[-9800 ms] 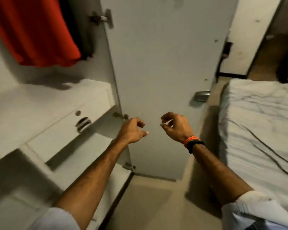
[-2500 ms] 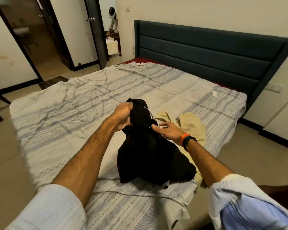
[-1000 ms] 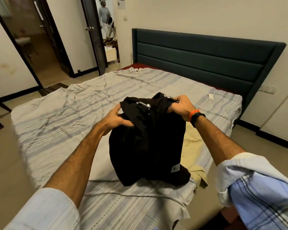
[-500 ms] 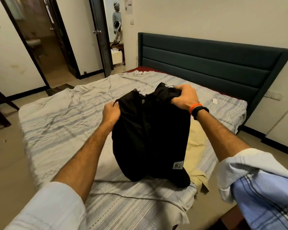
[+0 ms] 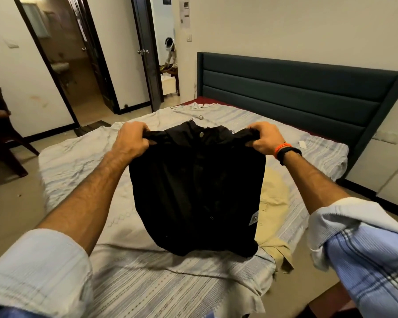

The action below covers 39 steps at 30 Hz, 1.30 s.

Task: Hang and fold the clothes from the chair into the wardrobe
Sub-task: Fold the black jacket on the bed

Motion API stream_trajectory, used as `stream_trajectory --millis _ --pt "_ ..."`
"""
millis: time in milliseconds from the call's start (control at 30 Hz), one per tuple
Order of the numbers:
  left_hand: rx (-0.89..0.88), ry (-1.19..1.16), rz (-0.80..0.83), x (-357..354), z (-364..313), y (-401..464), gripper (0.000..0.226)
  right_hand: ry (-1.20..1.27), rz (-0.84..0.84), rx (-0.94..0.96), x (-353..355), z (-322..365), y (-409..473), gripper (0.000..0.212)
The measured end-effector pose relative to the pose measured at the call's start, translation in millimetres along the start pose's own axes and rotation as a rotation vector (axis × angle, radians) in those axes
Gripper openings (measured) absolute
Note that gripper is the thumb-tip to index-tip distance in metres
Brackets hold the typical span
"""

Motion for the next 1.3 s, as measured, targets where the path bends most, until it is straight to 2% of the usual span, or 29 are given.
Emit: stream_trajectory --millis 100,200,267,367,467,567,667,733,833,1033,1100,1167,1233,1300 --pt "0.016 0.07 -0.088 1 6 -7 0.016 -0.116 0.007 -0.001 -2 6 0 0.035" --pt "0.057 0.1 -0.12 1 8 -15 0.021 -0.181 -0.092 -0.081 -5 8 -1 0.027" --pt "0.086 0.06 -0.026 -5 13 -19 0.031 -0.236 -0.174 -0.149 -4 5 -8 0.024" --pt "0.047 -0.107 0.24 -15 15 -26 0.046 -0.342 -0.299 -0.222 3 0 -23 0.028" --pt "-0.02 -0.054 0.367 -18 16 -32 0.045 -0.267 -0.312 -0.295 4 -7 -29 0.027" --pt "0.024 0.117 0.281 -17 25 -33 0.036 0.025 -0.218 -0.381 -7 -12 -31 0.017" --pt "0.117 0.268 0.051 -1 27 -37 0.023 0.381 -0.149 -0.474 -14 -14 -31 0.009" --pt "0.126 0.275 -0.048 10 24 -38 0.024 0.44 -0.188 -0.438 -6 -12 -25 0.014" --pt "0.047 0.347 -0.109 28 12 -32 0.026 0.507 -0.273 -0.387 21 5 -30 0.021" --pt "0.026 0.451 -0.094 70 -3 -20 0.026 0.488 -0.459 -0.218 74 41 -52 0.024" --pt "0.113 0.319 -0.101 82 -2 -23 0.023 0.5 -0.484 -0.171 85 49 -58 0.023" --pt "0.246 0.084 -0.166 89 7 -28 0.02 0.521 -0.489 -0.142 95 57 -62 0.022" --pt "0.382 -0.279 -0.22 87 14 -35 0.015 0.541 -0.458 -0.141 103 62 -66 0.022" --pt "0.441 -0.631 -0.252 77 17 -36 0.004 0.556 -0.443 -0.163 108 62 -69 0.022"
Point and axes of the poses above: each hand's wrist, its own y-axis towards the middle knuckle, its own x-axis out of the back of the hand, z = x × y, the point moved 8 cm from there along y, towards the middle knuckle, and after that the axes turned 12 degrees about -x, right-handed, at the moved point
